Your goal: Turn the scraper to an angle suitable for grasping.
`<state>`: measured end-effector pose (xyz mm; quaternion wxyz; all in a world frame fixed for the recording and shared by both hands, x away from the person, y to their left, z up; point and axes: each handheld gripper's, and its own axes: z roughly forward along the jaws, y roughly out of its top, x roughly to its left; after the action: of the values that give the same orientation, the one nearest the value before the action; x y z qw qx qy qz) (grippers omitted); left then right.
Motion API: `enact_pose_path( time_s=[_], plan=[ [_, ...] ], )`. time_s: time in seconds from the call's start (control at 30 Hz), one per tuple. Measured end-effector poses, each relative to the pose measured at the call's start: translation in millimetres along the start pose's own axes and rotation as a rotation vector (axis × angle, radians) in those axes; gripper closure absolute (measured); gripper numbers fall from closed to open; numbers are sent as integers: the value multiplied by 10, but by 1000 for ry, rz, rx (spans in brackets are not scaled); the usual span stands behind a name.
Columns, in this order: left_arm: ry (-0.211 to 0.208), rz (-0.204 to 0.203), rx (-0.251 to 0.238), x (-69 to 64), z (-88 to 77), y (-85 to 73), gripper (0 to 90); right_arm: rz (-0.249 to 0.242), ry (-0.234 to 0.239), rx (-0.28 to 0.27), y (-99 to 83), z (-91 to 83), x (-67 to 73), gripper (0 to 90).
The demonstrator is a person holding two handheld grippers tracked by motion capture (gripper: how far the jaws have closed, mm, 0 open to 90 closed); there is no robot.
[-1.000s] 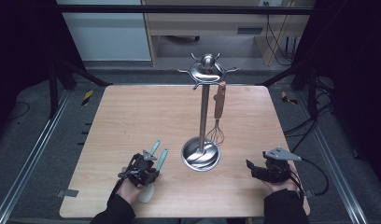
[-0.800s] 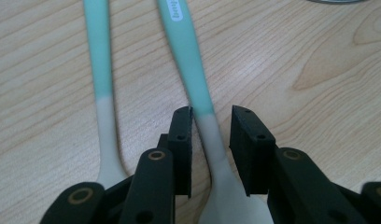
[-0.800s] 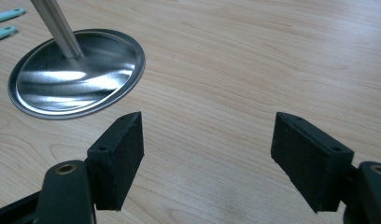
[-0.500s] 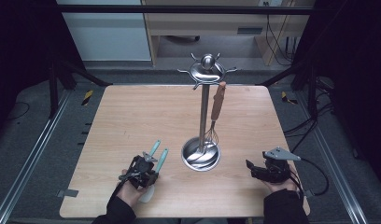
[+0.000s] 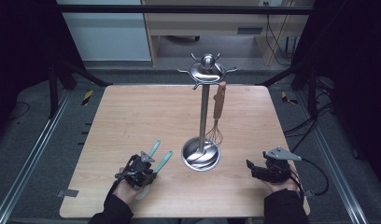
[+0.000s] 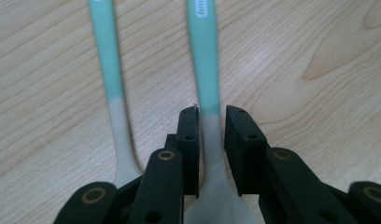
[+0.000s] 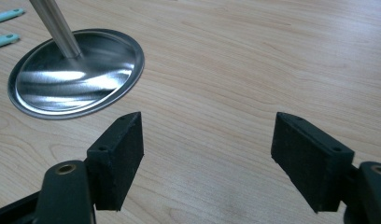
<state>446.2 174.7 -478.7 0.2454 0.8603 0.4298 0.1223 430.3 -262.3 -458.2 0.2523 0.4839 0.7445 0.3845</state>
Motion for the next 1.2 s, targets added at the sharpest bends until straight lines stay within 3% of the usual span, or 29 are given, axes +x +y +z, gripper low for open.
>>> enact_pose_path(
  time_s=[0.37, 0.53, 0.67, 0.77, 0.9, 1.2],
  plan=[
    [47, -15, 17, -75, 25, 52, 791, 1, 1, 3, 1, 2, 1, 253],
    [47, -12, 19, -78, 26, 57, 802, 3, 2, 2, 0, 0, 1, 252],
    [21, -19, 11, -38, 21, 47, 803, -5, 0, 0, -2, 0, -9, 252],
    [21, -16, -4, -22, 0, 49, 804, -2, -1, 0, -2, -1, -11, 251],
    [16, -21, -76, -4, -150, 65, 805, -1, -2, -1, -2, -1, -13, 251],
    [11, -21, -169, 37, -384, 39, 805, 0, -3, 1, -3, -1, -15, 250]
  ],
)
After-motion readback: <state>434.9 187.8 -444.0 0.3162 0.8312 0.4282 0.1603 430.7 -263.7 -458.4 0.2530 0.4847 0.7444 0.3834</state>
